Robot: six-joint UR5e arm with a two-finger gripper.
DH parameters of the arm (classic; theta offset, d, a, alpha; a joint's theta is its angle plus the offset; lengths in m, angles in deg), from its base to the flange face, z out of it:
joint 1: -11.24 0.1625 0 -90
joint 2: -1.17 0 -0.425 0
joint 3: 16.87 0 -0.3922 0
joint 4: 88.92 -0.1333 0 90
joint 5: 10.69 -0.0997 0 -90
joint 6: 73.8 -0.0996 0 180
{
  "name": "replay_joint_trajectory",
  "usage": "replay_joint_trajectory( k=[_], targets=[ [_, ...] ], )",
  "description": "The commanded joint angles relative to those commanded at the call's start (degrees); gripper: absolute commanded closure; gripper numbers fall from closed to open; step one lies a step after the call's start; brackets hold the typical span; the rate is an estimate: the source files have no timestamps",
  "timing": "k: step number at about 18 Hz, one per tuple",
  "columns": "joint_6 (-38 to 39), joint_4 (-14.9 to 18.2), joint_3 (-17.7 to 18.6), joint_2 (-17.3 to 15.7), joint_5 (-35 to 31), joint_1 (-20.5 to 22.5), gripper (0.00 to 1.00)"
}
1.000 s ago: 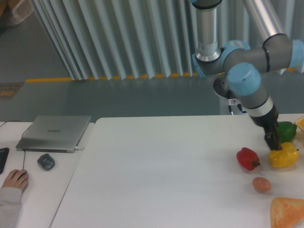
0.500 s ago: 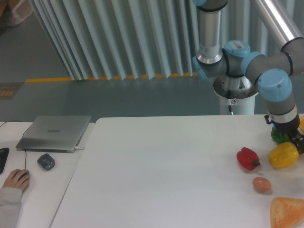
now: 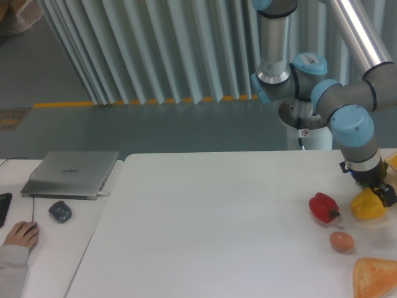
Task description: Place the yellow pepper in a basket
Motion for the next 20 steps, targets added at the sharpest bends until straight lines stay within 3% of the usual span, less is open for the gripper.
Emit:
replay_joint_trajectory(
  k=[6,7,8,9,10,18,20],
  targets=[
    [0.7,-0.4,-0.9,4.1,-3.0,-0.6,0.0],
    [0.6,-0.5,-1.0,4.6,-4.3,-0.6,0.09],
    [0.2,-0.5,-1.2,4.6,-4.8,-0.6,0.28],
    [-0.2,-0.5,-1.9,4.2,-4.8,-0.6,0.53],
    [-0.3,-0.4,-2.9,4.0,-4.5,-0.6,0.61],
    [-0.4,0.4,-6.4,-1.7,5.9,-0.4,0.64],
    [-2.2,1.5,-6.9,-5.8,7.6,4.5,0.64]
  ],
)
